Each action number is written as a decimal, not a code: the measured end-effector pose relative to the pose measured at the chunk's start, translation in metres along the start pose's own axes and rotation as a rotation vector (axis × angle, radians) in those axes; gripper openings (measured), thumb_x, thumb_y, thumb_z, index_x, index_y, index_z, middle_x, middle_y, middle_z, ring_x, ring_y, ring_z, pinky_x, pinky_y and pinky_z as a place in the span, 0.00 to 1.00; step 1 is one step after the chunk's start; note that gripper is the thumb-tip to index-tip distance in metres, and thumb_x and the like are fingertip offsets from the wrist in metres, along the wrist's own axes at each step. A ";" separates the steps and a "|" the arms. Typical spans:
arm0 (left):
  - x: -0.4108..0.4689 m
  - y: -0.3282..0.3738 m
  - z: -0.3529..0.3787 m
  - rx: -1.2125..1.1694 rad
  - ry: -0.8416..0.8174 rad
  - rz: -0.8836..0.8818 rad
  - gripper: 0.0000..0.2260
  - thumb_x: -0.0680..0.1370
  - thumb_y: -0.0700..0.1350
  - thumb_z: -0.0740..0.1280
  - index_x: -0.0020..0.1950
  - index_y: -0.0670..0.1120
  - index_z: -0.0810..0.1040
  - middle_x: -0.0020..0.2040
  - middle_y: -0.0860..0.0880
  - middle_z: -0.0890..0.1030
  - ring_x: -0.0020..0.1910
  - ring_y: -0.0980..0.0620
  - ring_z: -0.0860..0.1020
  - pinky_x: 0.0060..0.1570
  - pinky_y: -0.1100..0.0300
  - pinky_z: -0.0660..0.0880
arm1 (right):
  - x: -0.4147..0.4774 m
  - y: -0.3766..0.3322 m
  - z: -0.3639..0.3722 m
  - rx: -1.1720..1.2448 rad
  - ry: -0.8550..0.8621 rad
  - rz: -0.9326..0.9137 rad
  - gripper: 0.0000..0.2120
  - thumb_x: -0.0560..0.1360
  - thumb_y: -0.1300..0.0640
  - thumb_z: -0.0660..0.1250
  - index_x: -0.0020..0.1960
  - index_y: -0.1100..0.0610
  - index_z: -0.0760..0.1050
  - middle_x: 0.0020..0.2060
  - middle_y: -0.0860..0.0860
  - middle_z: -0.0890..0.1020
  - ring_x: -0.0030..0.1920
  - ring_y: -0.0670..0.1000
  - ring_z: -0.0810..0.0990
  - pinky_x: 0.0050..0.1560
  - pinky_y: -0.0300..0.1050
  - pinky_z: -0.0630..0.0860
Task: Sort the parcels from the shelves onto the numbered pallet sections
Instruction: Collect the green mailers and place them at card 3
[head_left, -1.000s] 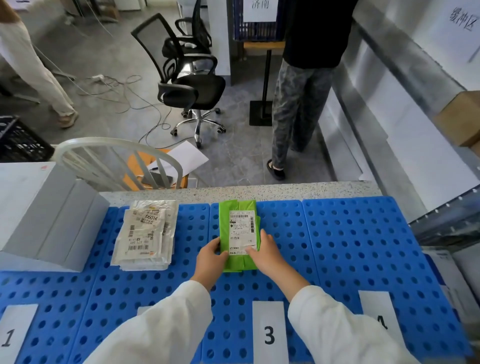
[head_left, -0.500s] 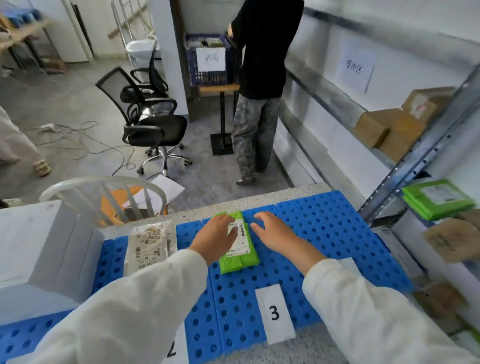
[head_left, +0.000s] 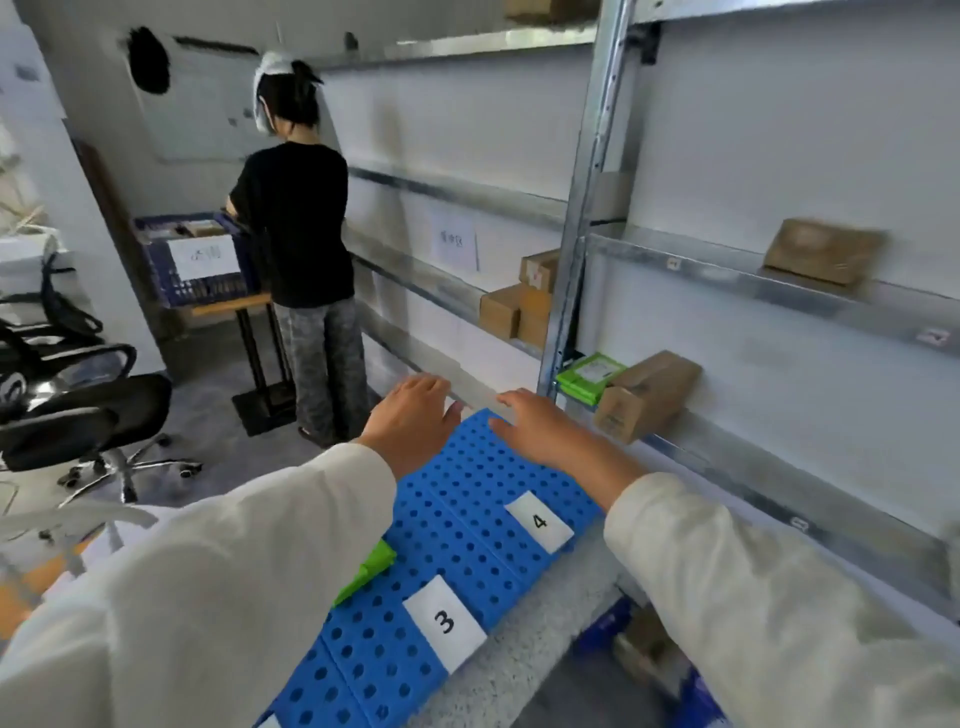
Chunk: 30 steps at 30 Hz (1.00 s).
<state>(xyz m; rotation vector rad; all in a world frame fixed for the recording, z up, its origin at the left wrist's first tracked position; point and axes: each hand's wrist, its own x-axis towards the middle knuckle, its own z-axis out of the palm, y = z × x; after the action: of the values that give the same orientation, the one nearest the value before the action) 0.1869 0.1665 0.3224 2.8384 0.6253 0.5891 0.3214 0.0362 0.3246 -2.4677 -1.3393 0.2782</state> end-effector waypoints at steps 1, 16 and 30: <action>0.005 0.017 -0.004 0.009 0.009 0.046 0.18 0.82 0.53 0.56 0.64 0.45 0.73 0.63 0.47 0.75 0.65 0.48 0.72 0.65 0.51 0.70 | -0.012 0.008 -0.011 -0.014 -0.004 0.019 0.24 0.81 0.47 0.59 0.71 0.61 0.66 0.68 0.58 0.70 0.62 0.55 0.73 0.60 0.49 0.71; 0.011 0.400 -0.008 -0.055 0.030 0.670 0.21 0.82 0.53 0.55 0.72 0.46 0.67 0.72 0.47 0.68 0.71 0.47 0.66 0.69 0.52 0.64 | -0.331 0.190 -0.187 -0.103 0.364 0.518 0.28 0.80 0.45 0.59 0.76 0.56 0.61 0.74 0.53 0.64 0.72 0.55 0.66 0.70 0.49 0.64; -0.135 0.766 0.010 -0.306 0.027 1.083 0.19 0.82 0.53 0.55 0.67 0.44 0.72 0.66 0.45 0.75 0.66 0.47 0.71 0.62 0.52 0.71 | -0.678 0.330 -0.260 -0.165 0.570 0.922 0.26 0.80 0.46 0.60 0.73 0.57 0.65 0.71 0.54 0.69 0.68 0.54 0.71 0.65 0.47 0.67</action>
<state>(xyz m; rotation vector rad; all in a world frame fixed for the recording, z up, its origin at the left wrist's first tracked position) 0.3585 -0.5799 0.4592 2.6447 -0.9986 0.7500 0.2931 -0.7496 0.4580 -2.8141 0.0403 -0.3380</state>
